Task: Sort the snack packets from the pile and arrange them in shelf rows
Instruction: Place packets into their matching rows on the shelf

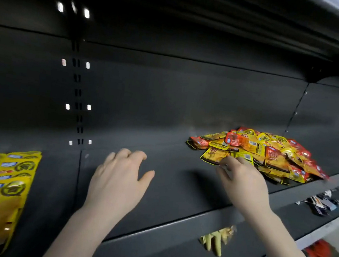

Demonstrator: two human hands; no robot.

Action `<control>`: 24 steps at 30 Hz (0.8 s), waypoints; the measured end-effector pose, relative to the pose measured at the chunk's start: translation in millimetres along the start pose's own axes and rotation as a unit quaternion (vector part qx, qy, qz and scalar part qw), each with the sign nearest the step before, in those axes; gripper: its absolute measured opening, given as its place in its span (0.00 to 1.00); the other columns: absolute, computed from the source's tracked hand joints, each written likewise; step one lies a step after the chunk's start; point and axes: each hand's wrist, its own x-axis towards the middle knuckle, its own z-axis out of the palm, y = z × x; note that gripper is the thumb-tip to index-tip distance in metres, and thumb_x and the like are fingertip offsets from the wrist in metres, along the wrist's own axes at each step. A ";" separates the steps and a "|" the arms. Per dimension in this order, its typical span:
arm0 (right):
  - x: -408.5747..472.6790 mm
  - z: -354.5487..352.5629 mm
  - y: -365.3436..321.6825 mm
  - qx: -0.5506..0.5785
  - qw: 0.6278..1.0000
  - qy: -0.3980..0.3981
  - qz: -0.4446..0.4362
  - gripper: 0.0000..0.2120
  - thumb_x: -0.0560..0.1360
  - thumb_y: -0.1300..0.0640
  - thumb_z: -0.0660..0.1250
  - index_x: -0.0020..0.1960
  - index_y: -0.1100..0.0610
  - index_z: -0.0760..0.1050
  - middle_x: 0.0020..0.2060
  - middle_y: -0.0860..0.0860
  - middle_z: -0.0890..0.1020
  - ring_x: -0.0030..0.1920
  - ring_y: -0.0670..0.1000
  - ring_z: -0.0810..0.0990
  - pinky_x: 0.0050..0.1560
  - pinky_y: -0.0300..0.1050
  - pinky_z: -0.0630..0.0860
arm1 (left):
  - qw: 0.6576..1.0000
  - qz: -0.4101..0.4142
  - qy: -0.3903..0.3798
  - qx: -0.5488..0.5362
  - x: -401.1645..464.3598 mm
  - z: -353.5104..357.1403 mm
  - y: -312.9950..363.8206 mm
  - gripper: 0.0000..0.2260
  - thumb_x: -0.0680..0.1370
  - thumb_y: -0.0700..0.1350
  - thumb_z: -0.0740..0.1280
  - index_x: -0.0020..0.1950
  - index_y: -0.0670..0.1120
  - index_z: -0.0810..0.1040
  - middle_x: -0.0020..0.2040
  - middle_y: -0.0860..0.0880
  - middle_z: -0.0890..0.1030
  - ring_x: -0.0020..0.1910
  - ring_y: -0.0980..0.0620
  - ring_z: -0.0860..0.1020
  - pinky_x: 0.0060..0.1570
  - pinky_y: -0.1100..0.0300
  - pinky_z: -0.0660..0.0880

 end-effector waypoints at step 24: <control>73.9 49.6 264.6 0.068 0.991 -0.014 -0.118 0.10 0.64 0.55 0.78 0.37 0.59 0.80 0.30 0.57 0.77 0.32 0.61 0.76 0.31 0.49 0.74 | 0.974 -0.138 -0.079 0.160 108.9 173.7 250.8 0.23 0.81 0.59 0.51 0.58 0.42 0.74 0.58 0.44 0.76 0.59 0.44 0.73 0.53 0.53 0.70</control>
